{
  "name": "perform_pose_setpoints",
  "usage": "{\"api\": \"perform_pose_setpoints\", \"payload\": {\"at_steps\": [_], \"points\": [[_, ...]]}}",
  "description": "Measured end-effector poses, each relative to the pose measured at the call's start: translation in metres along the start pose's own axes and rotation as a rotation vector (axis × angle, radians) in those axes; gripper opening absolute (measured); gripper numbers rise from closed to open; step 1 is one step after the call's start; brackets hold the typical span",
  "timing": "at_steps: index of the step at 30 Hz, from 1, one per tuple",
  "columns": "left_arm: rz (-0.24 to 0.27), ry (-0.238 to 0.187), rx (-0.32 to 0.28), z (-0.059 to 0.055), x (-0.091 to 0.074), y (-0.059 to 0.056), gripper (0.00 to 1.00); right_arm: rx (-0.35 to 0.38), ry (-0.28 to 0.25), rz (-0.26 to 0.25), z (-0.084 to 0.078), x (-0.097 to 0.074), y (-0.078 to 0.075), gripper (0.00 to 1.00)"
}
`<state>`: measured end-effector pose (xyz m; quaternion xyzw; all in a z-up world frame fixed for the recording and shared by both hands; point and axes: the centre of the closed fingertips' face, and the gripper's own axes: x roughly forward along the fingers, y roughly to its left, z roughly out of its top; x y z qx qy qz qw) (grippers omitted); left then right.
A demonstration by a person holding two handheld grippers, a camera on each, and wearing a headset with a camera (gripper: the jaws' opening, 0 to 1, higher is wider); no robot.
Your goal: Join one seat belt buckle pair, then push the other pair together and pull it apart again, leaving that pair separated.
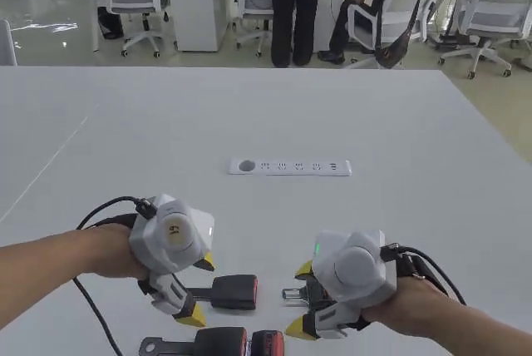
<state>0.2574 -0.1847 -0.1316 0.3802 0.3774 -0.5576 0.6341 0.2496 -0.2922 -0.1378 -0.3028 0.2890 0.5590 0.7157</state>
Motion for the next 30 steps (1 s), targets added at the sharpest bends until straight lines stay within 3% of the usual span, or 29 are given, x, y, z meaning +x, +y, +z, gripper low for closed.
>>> {"api": "perform_pose_setpoints", "payload": {"at_steps": [4, 6, 10, 20, 30], "points": [[0.011, -0.018, -0.005, 0.01, -0.003, 0.007, 0.51, -0.001, 0.005, -0.011, -0.005, -0.004, -0.011, 0.46], [0.017, -0.027, -0.011, 0.008, 0.001, 0.017, 0.51, -0.001, 0.008, -0.018, -0.007, -0.008, -0.015, 0.46], [0.023, -0.031, -0.011, 0.011, 0.001, 0.024, 0.51, 0.005, 0.01, -0.029, -0.014, -0.012, -0.026, 0.47], [0.038, -0.038, -0.034, 0.004, 0.005, 0.047, 0.51, 0.003, 0.018, -0.029, -0.028, -0.018, -0.045, 0.47], [0.032, -0.028, -0.034, -0.001, 0.014, 0.051, 0.51, -0.041, 0.022, 0.009, -0.037, -0.016, -0.054, 0.45]]}}
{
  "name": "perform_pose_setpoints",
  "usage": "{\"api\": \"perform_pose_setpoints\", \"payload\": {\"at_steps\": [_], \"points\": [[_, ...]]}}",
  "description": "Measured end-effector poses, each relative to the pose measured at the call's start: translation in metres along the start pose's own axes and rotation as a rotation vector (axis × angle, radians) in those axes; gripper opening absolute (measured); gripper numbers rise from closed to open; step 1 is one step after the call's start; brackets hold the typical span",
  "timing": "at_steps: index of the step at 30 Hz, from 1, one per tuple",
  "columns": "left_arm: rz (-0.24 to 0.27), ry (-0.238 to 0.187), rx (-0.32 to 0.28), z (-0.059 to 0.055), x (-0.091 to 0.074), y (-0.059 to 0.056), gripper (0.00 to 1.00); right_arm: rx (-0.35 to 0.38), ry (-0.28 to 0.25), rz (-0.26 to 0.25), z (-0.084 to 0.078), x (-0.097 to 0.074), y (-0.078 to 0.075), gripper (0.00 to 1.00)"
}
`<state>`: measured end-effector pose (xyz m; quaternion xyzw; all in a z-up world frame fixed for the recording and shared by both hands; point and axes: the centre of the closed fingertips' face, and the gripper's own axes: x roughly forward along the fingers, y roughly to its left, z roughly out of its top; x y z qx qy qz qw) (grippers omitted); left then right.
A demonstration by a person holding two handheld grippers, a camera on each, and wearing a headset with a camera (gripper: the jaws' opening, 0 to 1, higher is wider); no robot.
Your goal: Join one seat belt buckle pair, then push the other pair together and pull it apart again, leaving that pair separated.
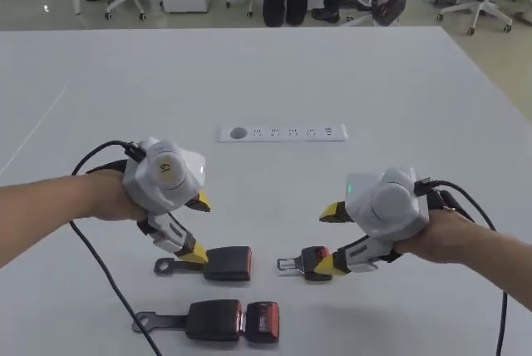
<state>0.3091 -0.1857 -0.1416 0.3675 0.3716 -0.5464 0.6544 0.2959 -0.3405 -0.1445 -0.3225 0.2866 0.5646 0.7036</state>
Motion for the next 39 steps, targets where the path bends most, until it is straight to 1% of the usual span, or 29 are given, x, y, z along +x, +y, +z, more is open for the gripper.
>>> {"api": "perform_pose_setpoints", "payload": {"at_steps": [2, 4, 7, 9, 10, 11, 14, 18, 19, 20, 21, 25, 28, 30, 32, 34, 36, 39], "points": [[-0.01, 0.005, 0.006, -0.001, 0.003, -0.001, 0.51, -0.002, 0.009, 0.009, -0.003, 0.001, 0.0, 0.45], [-0.019, 0.015, 0.015, -0.005, 0.009, 0.001, 0.51, -0.007, 0.019, 0.016, -0.009, 0.004, -0.001, 0.45], [-0.028, 0.022, 0.024, -0.002, 0.01, -0.003, 0.51, -0.008, 0.028, 0.026, -0.012, 0.005, 0.0, 0.44], [-0.039, 0.031, 0.036, -0.005, 0.015, -0.003, 0.5, -0.012, 0.035, 0.032, -0.016, 0.008, -0.002, 0.44], [-0.043, 0.036, 0.042, -0.009, 0.019, 0.0, 0.5, -0.011, 0.04, 0.038, -0.018, 0.01, -0.002, 0.44], [-0.047, 0.04, 0.045, -0.01, 0.021, 0.0, 0.5, -0.012, 0.043, 0.041, -0.019, 0.011, -0.001, 0.44], [-0.061, 0.044, 0.05, -0.011, 0.026, -0.002, 0.49, -0.017, 0.057, 0.057, -0.023, 0.015, 0.0, 0.43], [-0.075, 0.055, 0.058, -0.008, 0.029, -0.01, 0.47, -0.021, 0.072, 0.073, -0.028, 0.02, 0.002, 0.43], [-0.079, 0.058, 0.059, -0.012, 0.031, -0.008, 0.46, -0.022, 0.077, 0.08, -0.031, 0.024, 0.002, 0.42], [-0.082, 0.06, 0.059, -0.014, 0.033, -0.008, 0.46, -0.023, 0.08, 0.084, -0.031, 0.024, 0.003, 0.42], [-0.085, 0.062, 0.061, -0.015, 0.034, -0.008, 0.44, -0.026, 0.085, 0.089, -0.032, 0.023, 0.004, 0.42], [-0.101, 0.078, 0.07, -0.023, 0.041, -0.009, 0.43, -0.04, 0.1, 0.104, -0.038, 0.032, 0.004, 0.4], [-0.11, 0.082, 0.068, -0.025, 0.045, -0.01, 0.42, -0.041, 0.108, 0.113, -0.039, 0.034, 0.004, 0.39], [-0.117, 0.085, 0.069, -0.023, 0.045, -0.014, 0.41, -0.037, 0.111, 0.119, -0.04, 0.035, 0.005, 0.39], [-0.122, 0.088, 0.073, -0.028, 0.05, -0.011, 0.4, -0.039, 0.115, 0.123, -0.041, 0.038, 0.005, 0.38], [-0.128, 0.09, 0.073, -0.025, 0.049, -0.015, 0.4, -0.04, 0.117, 0.128, -0.04, 0.038, 0.007, 0.37], [-0.135, 0.094, 0.074, -0.029, 0.053, -0.015, 0.39, -0.041, 0.119, 0.134, -0.04, 0.04, 0.008, 0.36], [-0.144, 0.094, 0.071, -0.031, 0.055, -0.016, 0.38, -0.049, 0.128, 0.138, -0.042, 0.043, 0.008, 0.35]]}}
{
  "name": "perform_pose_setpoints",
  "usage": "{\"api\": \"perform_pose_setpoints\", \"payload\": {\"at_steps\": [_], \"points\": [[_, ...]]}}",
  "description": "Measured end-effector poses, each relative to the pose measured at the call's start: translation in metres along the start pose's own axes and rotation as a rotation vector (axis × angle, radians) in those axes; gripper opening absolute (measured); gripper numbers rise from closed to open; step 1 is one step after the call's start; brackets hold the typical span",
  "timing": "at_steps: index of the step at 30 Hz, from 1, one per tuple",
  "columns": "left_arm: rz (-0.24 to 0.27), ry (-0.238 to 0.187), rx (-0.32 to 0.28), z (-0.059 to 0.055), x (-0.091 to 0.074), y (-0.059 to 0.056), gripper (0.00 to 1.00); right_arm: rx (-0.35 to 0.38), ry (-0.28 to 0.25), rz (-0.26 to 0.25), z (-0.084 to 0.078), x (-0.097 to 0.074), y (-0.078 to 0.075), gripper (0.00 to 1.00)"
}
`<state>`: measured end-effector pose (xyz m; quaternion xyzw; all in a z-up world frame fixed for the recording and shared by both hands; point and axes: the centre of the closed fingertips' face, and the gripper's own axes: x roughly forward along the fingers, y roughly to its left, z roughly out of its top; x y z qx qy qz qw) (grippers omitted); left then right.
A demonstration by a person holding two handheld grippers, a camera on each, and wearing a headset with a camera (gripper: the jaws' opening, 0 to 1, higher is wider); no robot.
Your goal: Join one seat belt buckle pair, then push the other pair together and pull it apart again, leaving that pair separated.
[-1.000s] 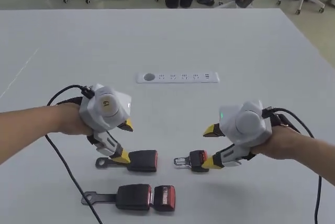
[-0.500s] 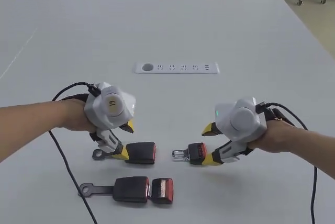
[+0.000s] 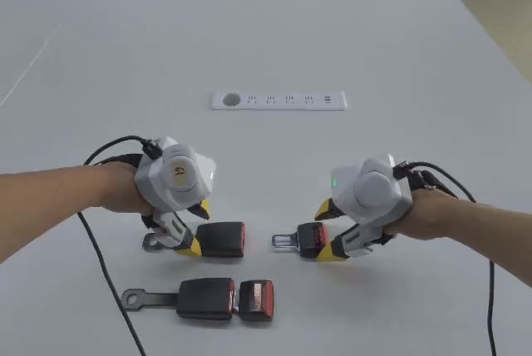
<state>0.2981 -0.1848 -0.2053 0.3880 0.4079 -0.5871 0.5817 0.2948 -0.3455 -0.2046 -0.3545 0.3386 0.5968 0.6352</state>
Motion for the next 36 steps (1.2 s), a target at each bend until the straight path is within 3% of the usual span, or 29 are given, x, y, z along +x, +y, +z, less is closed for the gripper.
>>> {"api": "perform_pose_setpoints", "payload": {"at_steps": [7, 15, 27, 36], "points": [[-0.017, 0.002, -0.015, -0.0051, 0.0085, -0.0051, 0.33, -0.012, 0.015, 0.007, -0.0046, 0.0053, 0.0017, 0.33], [-0.015, -0.017, -0.015, 0.0012, 0.0041, -0.0081, 0.32, -0.017, 0.013, 0.007, -0.0054, 0.0062, 0.0009, 0.32], [-0.002, -0.023, -0.03, -0.0024, 0.0067, -0.0048, 0.31, -0.013, 0.018, 0.0, -0.0052, 0.0048, 0.001, 0.32], [-0.006, 0.015, -0.017, -0.006, 0.0095, -0.0014, 0.31, -0.013, 0.024, -0.006, -0.0033, 0.0055, -0.0001, 0.32]]}}
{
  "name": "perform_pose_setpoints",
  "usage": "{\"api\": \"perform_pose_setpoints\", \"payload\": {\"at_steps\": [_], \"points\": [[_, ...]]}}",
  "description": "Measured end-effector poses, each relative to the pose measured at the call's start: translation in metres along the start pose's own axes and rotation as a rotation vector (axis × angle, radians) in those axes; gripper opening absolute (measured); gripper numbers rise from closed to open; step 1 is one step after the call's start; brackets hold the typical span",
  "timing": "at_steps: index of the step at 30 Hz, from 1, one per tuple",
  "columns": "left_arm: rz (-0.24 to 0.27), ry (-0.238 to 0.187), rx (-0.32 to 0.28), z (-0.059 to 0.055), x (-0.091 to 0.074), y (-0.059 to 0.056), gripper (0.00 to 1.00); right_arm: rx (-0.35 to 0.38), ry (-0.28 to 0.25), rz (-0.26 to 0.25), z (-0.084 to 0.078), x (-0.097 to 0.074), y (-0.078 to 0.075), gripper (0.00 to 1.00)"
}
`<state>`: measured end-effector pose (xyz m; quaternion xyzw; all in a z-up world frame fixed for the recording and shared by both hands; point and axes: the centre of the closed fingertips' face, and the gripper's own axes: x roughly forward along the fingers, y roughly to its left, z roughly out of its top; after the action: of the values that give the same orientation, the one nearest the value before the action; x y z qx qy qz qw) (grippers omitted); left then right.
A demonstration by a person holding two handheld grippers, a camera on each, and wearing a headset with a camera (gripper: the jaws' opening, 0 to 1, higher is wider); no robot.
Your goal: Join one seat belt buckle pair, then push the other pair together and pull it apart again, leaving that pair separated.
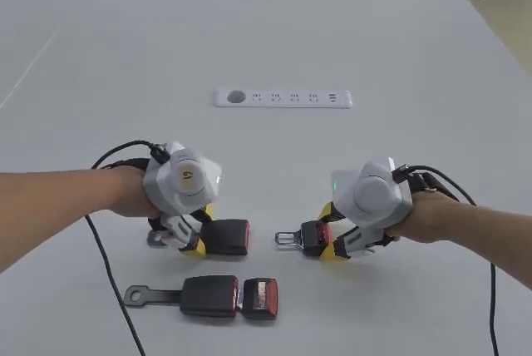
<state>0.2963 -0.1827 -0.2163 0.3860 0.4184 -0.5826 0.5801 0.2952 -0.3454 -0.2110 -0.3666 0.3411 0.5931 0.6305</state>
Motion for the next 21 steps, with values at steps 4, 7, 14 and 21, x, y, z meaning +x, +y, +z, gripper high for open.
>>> {"api": "perform_pose_setpoints", "payload": {"at_steps": [4, 7, 14, 21], "points": [[-0.003, 0.013, -0.001, 0.002, -0.002, -0.002, 0.31, 0.005, 0.002, -0.003, 0.002, -0.001, 0.0, 0.32], [0.0, 0.01, -0.019, -0.001, 0.0, 0.0, 0.31, 0.006, 0.003, -0.005, 0.004, 0.0, 0.001, 0.31], [0.004, 0.012, -0.03, 0.003, -0.003, -0.003, 0.31, 0.011, 0.0, -0.007, 0.008, 0.0, 0.001, 0.31], [-0.001, 0.023, -0.032, 0.0, 0.001, 0.0, 0.31, 0.013, -0.005, -0.006, 0.013, 0.003, 0.001, 0.31]]}}
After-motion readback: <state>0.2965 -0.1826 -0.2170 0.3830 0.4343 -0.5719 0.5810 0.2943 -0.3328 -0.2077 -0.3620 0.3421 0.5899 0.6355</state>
